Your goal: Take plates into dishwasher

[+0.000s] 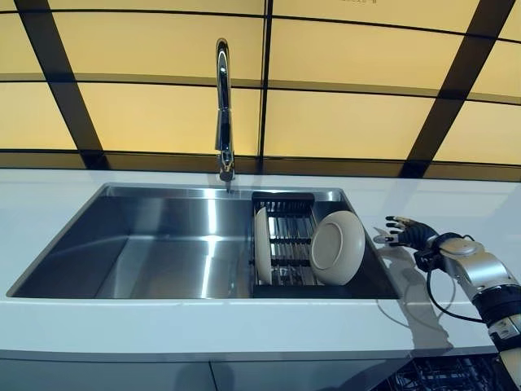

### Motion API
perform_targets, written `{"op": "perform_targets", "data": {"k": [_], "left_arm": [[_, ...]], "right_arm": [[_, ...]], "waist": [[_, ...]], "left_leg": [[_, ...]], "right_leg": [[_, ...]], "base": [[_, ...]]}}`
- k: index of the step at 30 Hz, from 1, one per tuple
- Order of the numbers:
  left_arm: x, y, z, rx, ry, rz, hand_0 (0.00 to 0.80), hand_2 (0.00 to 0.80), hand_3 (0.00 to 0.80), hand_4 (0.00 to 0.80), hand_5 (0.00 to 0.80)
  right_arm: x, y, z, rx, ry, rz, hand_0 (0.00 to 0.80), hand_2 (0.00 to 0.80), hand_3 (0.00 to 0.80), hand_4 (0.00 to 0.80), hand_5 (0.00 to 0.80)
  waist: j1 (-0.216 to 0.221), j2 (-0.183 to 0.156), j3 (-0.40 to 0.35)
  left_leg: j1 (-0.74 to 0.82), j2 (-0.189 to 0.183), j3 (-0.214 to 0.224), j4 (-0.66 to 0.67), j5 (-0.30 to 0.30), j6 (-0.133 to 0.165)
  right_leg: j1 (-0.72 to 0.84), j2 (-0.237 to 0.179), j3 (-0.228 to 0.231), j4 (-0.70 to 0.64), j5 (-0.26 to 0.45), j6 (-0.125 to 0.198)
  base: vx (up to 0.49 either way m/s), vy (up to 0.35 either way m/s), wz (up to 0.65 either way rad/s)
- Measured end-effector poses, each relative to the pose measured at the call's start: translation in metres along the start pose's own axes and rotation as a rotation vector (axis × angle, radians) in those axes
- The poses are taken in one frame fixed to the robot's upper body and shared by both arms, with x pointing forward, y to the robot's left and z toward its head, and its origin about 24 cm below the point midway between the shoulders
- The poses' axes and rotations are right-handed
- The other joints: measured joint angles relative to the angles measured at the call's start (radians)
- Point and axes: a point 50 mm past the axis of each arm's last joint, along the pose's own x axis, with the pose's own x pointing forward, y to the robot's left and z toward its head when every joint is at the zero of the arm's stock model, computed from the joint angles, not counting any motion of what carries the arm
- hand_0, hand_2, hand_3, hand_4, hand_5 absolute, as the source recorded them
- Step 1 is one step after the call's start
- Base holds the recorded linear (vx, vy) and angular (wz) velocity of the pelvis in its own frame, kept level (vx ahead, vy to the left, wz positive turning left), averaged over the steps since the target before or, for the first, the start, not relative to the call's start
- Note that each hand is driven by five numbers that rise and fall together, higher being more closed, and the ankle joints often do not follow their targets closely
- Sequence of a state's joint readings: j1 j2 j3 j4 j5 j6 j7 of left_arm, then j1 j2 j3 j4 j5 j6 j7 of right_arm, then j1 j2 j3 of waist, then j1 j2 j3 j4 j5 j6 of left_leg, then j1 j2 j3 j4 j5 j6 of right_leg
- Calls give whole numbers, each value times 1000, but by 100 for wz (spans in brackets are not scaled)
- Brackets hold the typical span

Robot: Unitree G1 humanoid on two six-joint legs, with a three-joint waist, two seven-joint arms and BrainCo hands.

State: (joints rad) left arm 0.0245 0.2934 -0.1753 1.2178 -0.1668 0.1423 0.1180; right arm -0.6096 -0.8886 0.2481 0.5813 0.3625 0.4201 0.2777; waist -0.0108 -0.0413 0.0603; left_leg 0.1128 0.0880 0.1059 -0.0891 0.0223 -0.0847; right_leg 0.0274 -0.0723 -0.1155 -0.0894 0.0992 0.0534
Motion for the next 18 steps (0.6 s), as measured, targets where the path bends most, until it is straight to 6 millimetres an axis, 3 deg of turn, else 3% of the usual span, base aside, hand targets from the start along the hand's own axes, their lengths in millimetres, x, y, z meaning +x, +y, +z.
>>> {"op": "perform_targets", "data": {"k": [7,18], "left_arm": [[0,0,1,0,-2,0,0,0,0,0,0],[0,0,1,0,-5,0,0,0,0,0,0]], "right_arm": [[-5,-15,-4,-3,27,-30,0,0,0,0,0],[-6,-8,8,25,-32,12,0,0,0,0,0]], "waist": [[-1,0,1],[-1,-5,14]], "left_leg": [[0,0,2,0,-1,-1],[-1,-3,5,0,-2,0]], "right_leg": [[-2,1,2,0,0,0],[-5,3,10,0,0,0]], "base": [[0,0,0],[0,0,0]]}}
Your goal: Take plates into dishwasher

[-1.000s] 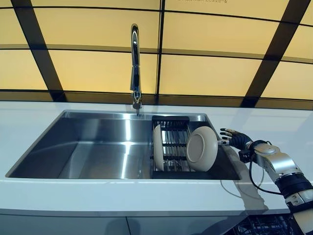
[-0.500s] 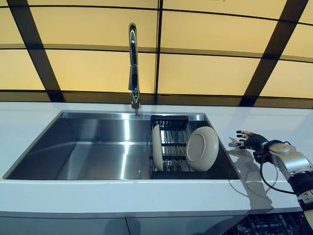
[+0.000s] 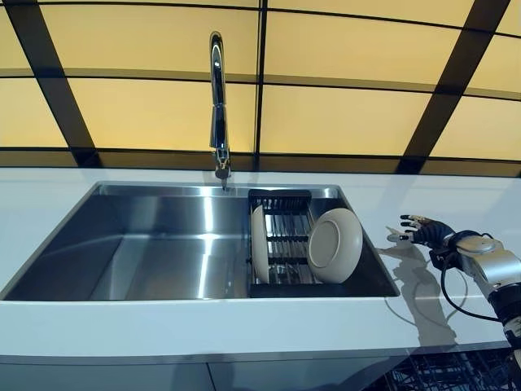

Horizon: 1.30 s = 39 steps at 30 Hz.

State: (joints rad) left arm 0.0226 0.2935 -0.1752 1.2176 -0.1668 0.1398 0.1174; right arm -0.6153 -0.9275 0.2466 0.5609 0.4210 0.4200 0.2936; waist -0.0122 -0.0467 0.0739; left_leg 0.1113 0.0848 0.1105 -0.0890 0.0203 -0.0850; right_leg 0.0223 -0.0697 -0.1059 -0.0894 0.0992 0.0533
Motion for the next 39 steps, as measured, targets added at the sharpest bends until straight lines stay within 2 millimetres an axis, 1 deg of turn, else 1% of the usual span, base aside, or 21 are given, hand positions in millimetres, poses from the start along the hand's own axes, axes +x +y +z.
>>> {"op": "perform_targets", "data": {"k": [1,3,7,14,18,21,33,39], "left_arm": [[0,0,0,0,0,0,0,0,0,0,0],[0,0,0,0,-1,0,0,0,0,0,0],[0,0,1,-1,-5,0,0,0,0,0,0],[0,0,1,-2,-10,-1,0,0,0,0,0],[0,0,1,-2,-11,-1,0,0,0,0,0],[0,-1,1,-2,-12,-1,0,0,0,0,0],[0,-1,1,-2,-10,-1,0,0,0,0,0],[0,0,1,-2,-10,-1,0,0,0,0,0]], "right_arm": [[0,1,2,0,-10,6,0,0,0,0,0],[-2,7,13,-2,-59,37,0,0,0,0,0],[-3,12,20,-3,-93,62,0,0,0,0,0],[-8,25,41,-29,-187,109,0,0,0,0,0],[-10,30,48,-40,-218,125,0,0,0,0,0],[-11,33,50,-41,-222,137,0,0,0,0,0],[-10,36,49,-35,-208,152,0,0,0,0,0],[-6,46,44,-15,-189,199,0,0,0,0,0]], "waist": [[0,0,1],[-1,0,3],[0,-2,5],[-2,-2,6],[-3,-3,6],[-2,-3,6],[-1,-11,2],[-1,-18,-3]], "left_leg": [[0,0,0,0,0,0],[0,-1,1,0,-1,1],[0,-1,1,0,-1,1],[0,-1,1,0,-1,1],[1,-1,1,0,-1,1],[1,-1,2,0,-1,1],[1,-1,2,0,-1,1],[2,-2,2,1,-1,1]], "right_leg": [[0,0,0,0,0,0],[0,0,1,0,0,0],[0,0,1,0,0,0],[0,0,1,0,0,0],[0,0,1,0,0,0],[0,0,2,0,0,0],[0,0,2,0,0,0],[1,0,2,0,0,0]], "base": [[0,0,0],[0,0,0],[0,0,0],[0,0,0],[0,0,0],[0,0,0],[0,0,0],[0,0,0]]}}
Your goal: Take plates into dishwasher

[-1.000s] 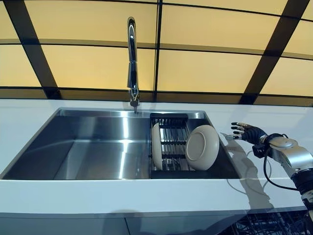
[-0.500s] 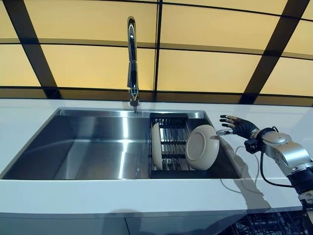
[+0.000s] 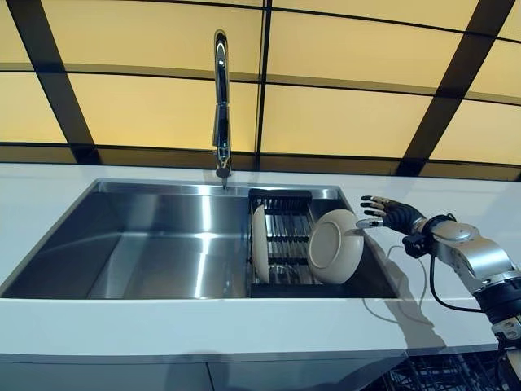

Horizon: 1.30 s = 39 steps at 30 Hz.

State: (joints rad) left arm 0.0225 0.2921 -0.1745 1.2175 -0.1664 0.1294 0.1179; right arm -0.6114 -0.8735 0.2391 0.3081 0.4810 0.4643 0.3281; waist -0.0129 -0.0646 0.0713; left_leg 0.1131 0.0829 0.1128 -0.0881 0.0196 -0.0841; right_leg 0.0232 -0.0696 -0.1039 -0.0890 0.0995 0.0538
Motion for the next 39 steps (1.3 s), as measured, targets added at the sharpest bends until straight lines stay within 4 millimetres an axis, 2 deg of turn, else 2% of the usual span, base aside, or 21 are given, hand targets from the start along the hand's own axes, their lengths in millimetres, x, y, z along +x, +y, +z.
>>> {"op": "perform_targets", "data": {"k": [9,20,29,30,31,32,39], "left_arm": [[0,0,-1,1,2,1,0,0,0,0,0],[0,0,-1,1,1,1,0,0,0,0,0],[0,0,0,0,-5,0,0,0,0,0,0],[0,0,0,0,-6,0,0,0,0,0,0],[0,0,0,0,-6,0,0,0,0,0,0],[0,0,0,0,-6,0,0,0,0,0,0],[0,0,0,0,-7,-1,0,0,0,0,0]], "right_arm": [[5,7,-8,34,28,33,0,0,0,0,0],[9,14,-27,71,90,54,0,0,0,0,0],[12,20,-31,79,107,87,0,0,0,0,0],[12,21,-31,79,108,95,417,417,417,417,417],[13,22,-31,79,109,102,643,643,643,643,643],[13,23,-32,79,109,106,800,800,800,800,800],[15,29,-35,60,129,139,800,800,800,800,800]], "waist": [[1,0,0],[2,1,-1],[2,5,-3],[2,5,-3],[2,5,-3],[2,5,-3],[2,7,-12]], "left_leg": [[3,0,0,2,0,0],[6,0,-1,2,0,0],[7,0,-1,2,0,0],[7,0,-1,2,0,0],[7,0,-1,2,0,0],[7,0,-1,2,0,0],[8,0,-1,1,0,0]], "right_leg": [[3,0,-1,0,0,0],[7,-2,-5,0,0,0],[8,-2,-5,0,0,0],[8,-2,-5,0,1,-1],[8,-2,-5,0,3,-4],[8,-2,-5,0,3,-4],[9,-3,-5,0,0,0]], "base": [[0,0,0],[0,0,0],[0,0,0],[0,0,0],[0,0,0],[0,0,0],[0,0,0]]}}
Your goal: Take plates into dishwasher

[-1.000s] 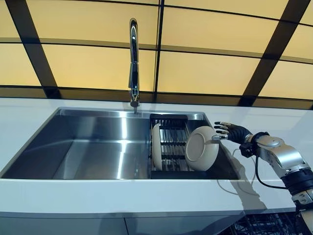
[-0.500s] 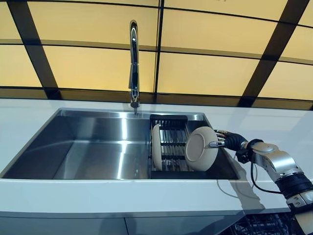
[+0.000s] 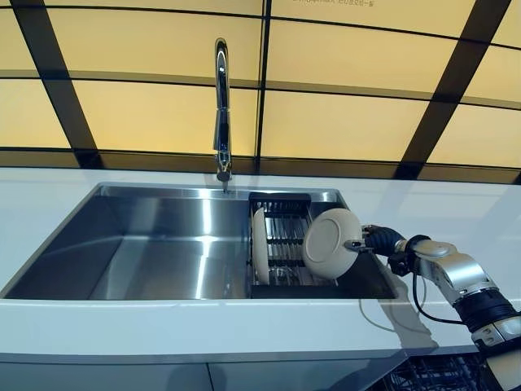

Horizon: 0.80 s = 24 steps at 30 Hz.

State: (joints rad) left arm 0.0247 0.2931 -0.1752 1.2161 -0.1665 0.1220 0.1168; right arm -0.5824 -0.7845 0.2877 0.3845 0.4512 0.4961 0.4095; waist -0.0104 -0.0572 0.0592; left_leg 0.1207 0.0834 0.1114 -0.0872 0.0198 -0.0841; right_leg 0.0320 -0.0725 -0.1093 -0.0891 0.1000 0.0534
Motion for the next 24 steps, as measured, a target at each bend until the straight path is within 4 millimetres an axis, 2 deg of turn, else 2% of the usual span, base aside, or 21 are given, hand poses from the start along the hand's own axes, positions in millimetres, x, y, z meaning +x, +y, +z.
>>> {"op": "perform_targets", "data": {"k": [24], "left_arm": [[0,0,0,0,-1,-2,0,0,0,0,0]], "right_arm": [[1,-2,6,-45,-50,-44,800,800,800,800,800]], "waist": [[1,3,-2]], "left_leg": [[-2,1,-2,0,0,0]], "right_leg": [[0,-1,-3,0,0,0]], "base": [[0,0,0]]}}
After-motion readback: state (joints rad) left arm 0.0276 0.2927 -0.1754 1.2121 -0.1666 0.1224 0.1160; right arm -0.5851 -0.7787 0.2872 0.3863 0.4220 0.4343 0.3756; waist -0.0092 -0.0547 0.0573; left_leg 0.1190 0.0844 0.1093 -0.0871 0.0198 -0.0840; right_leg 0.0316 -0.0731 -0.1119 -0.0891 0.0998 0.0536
